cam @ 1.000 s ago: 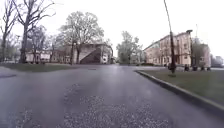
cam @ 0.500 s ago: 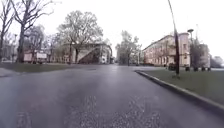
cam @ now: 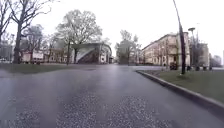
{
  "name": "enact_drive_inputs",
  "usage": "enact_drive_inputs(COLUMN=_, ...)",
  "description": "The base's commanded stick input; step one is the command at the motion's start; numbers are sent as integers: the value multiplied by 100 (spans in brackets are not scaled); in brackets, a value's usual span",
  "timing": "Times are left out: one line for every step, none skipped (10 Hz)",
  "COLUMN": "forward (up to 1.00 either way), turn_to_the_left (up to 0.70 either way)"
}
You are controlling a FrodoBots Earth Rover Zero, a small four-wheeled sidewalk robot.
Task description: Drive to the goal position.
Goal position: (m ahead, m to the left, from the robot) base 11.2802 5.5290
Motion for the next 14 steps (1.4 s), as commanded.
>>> enact_drive_inputs(forward=85, turn_to_the_left=16)
enact_drive_inputs(forward=85, turn_to_the_left=22)
enact_drive_inputs(forward=85, turn_to_the_left=28)
enact_drive_inputs(forward=85, turn_to_the_left=34)
enact_drive_inputs(forward=85, turn_to_the_left=29)
enact_drive_inputs(forward=85, turn_to_the_left=23)
enact_drive_inputs(forward=85, turn_to_the_left=18)
enact_drive_inputs(forward=85, turn_to_the_left=12)
enact_drive_inputs(forward=85, turn_to_the_left=6)
enact_drive_inputs(forward=85, turn_to_the_left=1)
enact_drive_inputs(forward=85, turn_to_the_left=0)
enact_drive_inputs(forward=85, turn_to_the_left=0)
enact_drive_inputs(forward=85, turn_to_the_left=0)
enact_drive_inputs(forward=85, turn_to_the_left=0)
